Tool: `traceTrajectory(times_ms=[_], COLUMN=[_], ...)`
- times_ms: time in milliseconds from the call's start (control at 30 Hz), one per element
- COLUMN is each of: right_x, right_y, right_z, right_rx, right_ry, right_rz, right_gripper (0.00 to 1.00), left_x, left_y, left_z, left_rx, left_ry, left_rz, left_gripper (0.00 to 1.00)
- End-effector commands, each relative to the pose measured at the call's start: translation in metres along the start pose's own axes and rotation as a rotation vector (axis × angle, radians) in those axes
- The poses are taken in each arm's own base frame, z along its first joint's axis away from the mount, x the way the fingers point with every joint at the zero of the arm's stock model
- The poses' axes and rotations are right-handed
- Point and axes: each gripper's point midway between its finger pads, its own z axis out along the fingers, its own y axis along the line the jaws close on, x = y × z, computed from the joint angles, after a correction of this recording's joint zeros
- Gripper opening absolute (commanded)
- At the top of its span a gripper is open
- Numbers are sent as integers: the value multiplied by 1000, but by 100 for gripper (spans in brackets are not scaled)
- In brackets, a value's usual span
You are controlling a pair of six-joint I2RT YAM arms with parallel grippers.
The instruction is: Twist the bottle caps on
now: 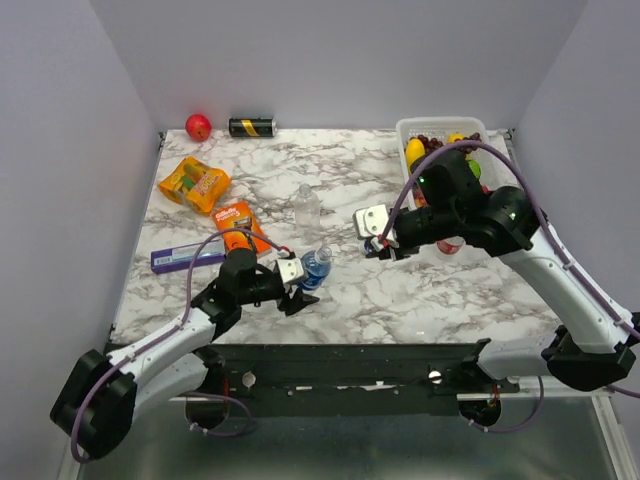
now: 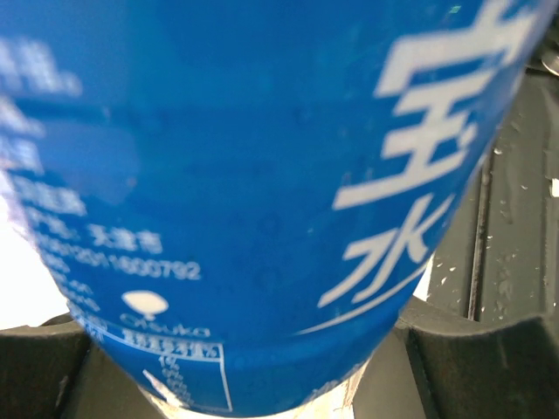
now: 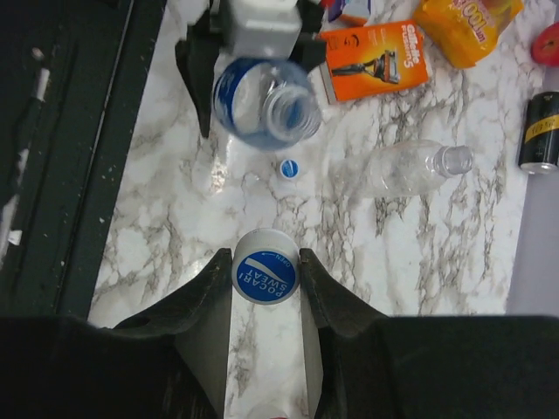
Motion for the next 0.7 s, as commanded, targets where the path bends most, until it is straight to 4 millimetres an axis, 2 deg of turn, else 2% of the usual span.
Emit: traceTrajectory(times_ms=[0,33,67,133,233,500,667], right_x=[-23,-33,-33,-34,-24,-21,-12], right_y=[15,8,5,8,17,30,40], right_z=[-4,-8,-2,0,9,22,29], right_rx=[-116,-102,-113,-153,-207,-295,-348], right_ry=[-61,-84,-80,-82,-43,-42,-19], right_rz=[141,126,122,35,-60,-145,-204], right_gripper=[26,26,26,27,28,30,31], left_x=[-30,-26,-26,-29,-31,-46,-47], left_y=[-10,-12,-18,-20,-28,-30,-29], left_z=[24,30,34,38,44,52,53], left_rx=[55,74,92,90,117,125,118], left_ry=[-154,-148,-152,-180,-188,-218,-219], left_rz=[156,161,165,177,196,203,198], left_gripper=[0,0,0,0,0,0,0])
